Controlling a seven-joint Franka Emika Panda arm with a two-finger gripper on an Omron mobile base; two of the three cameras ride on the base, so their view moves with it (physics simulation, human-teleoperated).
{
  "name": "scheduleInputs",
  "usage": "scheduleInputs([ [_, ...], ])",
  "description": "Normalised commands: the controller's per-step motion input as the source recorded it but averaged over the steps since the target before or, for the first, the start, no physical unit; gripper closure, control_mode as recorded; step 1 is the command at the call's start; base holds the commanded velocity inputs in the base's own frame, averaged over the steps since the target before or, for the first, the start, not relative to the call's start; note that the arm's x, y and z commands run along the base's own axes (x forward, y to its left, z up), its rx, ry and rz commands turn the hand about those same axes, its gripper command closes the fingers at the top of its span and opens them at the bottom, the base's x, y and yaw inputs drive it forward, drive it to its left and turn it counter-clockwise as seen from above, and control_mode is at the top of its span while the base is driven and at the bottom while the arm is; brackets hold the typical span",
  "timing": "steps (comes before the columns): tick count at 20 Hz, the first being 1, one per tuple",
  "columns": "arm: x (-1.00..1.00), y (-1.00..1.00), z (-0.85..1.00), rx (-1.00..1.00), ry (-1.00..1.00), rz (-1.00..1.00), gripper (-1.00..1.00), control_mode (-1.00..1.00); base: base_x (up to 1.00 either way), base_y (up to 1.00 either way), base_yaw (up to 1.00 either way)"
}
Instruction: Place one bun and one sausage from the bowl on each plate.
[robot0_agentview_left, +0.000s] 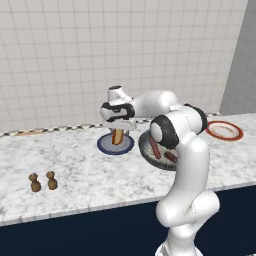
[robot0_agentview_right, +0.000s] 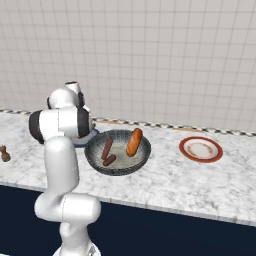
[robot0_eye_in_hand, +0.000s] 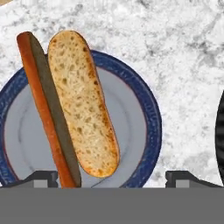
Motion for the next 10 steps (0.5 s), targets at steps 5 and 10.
scheduleInputs([
  [5,-1.00,-1.00,0.51,0.02,-0.26,0.13,-1.00,-1.00,0.00,0.00,0.00],
  [10,-1.00,-1.00,-0.01,0.00,-0.02,0.19,-1.00,-1.00,0.00,0.00,0.00],
])
